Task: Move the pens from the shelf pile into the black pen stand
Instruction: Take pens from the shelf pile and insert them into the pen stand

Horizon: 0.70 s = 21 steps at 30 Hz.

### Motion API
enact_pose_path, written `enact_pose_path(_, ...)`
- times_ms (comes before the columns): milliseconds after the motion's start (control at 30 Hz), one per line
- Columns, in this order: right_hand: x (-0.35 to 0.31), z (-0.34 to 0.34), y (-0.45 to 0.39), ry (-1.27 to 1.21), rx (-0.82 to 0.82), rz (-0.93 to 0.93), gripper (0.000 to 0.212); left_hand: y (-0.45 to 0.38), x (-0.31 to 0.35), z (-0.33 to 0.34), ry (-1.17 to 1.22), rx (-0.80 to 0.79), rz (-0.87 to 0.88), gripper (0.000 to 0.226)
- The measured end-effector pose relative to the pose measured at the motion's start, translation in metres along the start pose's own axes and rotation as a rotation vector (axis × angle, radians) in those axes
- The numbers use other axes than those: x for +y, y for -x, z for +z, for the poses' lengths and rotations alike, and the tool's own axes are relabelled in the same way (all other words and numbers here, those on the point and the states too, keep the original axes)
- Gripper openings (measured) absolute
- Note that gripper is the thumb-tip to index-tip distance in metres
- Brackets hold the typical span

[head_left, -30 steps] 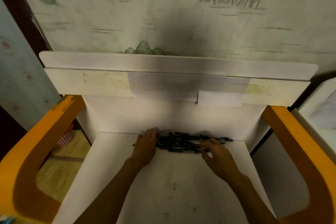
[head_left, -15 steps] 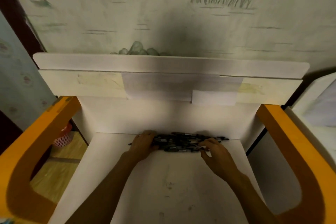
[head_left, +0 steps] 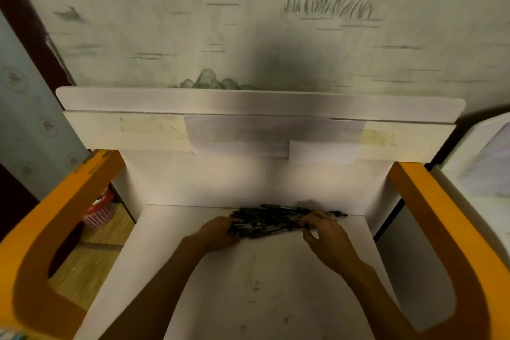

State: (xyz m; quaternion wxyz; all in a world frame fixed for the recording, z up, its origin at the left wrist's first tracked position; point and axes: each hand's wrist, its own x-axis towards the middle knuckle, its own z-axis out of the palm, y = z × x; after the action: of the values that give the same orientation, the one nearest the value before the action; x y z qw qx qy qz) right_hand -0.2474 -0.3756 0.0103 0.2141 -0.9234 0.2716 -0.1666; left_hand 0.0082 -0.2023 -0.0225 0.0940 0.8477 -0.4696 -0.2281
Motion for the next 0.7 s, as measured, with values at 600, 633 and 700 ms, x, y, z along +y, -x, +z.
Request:
enact_pose_path(600, -0.002, 0.011, 0.0, -0.029, -0.012, -0.025, 0.025, 0.037, 0.005, 0.015, 1.001, 0.565, -0.204, 0.027)
enact_pose_path(633, -0.002, 0.012, -0.001, -0.021, -0.012, -0.026, 0.025, 0.039, 0.011, 0.011, 1.056, 0.592, -0.186, 0.03)
enact_pose_path(700, -0.003, 0.013, -0.002, -0.006, -0.012, -0.029, 0.024, 0.042, 0.024, 0.003, 1.147, 0.592, -0.156, 0.03)
